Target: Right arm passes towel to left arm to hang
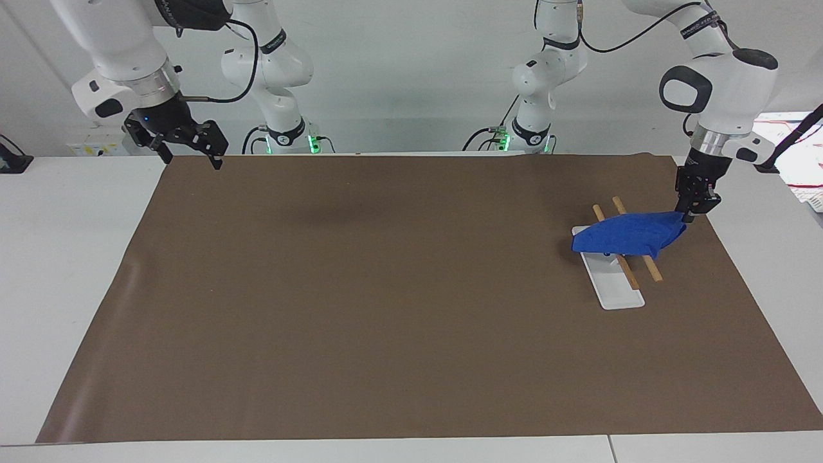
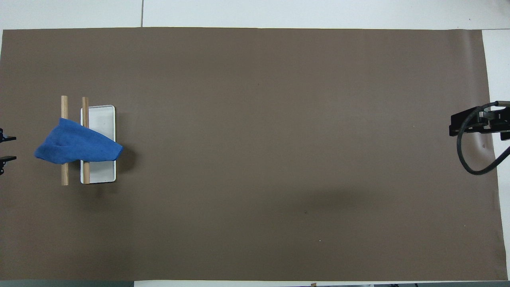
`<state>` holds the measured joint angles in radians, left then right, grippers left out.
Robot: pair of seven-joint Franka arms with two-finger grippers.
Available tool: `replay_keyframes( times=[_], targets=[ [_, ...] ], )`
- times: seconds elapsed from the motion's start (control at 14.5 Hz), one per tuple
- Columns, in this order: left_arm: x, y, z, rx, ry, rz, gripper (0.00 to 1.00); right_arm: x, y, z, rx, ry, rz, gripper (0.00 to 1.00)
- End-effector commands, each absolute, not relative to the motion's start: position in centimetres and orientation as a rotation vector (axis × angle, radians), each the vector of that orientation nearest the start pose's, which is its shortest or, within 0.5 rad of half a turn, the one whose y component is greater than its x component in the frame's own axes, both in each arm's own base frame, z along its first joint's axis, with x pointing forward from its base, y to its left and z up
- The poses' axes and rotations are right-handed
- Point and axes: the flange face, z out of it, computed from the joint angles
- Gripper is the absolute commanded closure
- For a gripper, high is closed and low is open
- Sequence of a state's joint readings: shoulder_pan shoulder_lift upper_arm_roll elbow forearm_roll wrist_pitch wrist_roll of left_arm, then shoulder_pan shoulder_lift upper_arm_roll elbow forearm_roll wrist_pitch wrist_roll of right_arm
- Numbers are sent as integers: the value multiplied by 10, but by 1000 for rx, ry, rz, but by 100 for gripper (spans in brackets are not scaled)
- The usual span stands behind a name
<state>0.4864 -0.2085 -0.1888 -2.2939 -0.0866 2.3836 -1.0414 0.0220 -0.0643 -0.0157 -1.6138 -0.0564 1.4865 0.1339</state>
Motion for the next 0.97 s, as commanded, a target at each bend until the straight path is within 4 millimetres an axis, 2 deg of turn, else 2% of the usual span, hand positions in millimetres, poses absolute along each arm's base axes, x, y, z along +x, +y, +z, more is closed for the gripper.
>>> replay_keyframes(
  times=[0.0, 0.14, 0.34, 0.55, 0.69, 0.9],
  targets=[
    [487, 147, 477, -2485, -2080, -464, 0, 531, -10, 637, -3204, 230, 101, 0],
    [498, 144, 487, -2514, -2047, -439, 0, 530, -11, 638, -3200, 234, 96, 0],
    [506, 133, 501, -2656, -1826, -414, 0, 528, -4, 638, -3206, 207, 98, 0],
    [516, 97, 516, -2871, -1421, -390, 0, 530, -9, 639, -3202, 174, 86, 0],
    [523, 59, 521, -2990, -1135, -405, 0, 530, -11, 639, -3203, 105, 88, 0],
    [541, 9, 539, -3100, -817, -390, 0, 530, -10, 639, -3200, 105, 88, 0]
  ],
)
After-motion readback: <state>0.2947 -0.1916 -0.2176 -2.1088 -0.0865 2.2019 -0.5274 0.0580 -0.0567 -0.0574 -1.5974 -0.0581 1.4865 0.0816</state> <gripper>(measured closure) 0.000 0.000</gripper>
